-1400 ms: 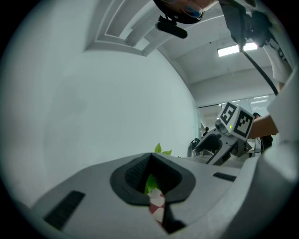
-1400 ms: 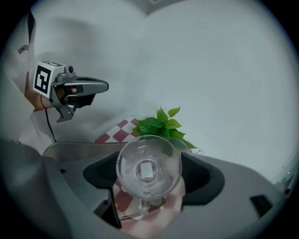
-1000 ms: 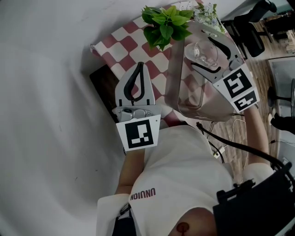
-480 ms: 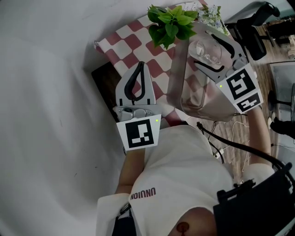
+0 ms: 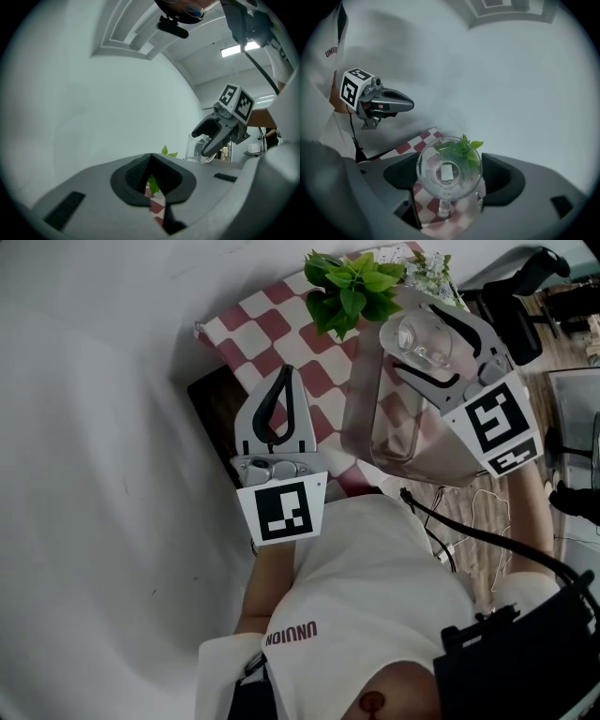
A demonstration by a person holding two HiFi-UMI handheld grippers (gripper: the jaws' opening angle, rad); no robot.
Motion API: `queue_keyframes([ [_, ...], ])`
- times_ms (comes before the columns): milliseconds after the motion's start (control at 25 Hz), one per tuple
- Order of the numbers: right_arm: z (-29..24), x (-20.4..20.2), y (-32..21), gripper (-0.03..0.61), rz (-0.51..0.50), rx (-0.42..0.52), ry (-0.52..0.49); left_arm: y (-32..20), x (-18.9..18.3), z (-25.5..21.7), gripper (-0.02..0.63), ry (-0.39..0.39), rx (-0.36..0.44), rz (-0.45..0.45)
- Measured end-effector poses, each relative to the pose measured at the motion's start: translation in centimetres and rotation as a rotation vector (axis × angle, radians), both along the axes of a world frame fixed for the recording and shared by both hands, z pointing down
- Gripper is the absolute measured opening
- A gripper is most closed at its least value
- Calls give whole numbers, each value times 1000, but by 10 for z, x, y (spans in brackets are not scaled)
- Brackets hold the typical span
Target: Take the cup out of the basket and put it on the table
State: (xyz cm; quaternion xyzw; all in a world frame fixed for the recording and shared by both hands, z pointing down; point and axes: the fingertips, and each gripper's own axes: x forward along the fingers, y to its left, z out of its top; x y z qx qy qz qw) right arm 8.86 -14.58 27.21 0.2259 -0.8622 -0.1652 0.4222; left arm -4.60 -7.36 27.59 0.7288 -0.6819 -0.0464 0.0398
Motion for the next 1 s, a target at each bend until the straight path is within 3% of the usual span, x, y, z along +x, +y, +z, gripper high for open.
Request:
queue_keyframes([
  [1000,-12,-57,18,408,-150,7,-11,13,-27,0,9,-7,-7,-67],
])
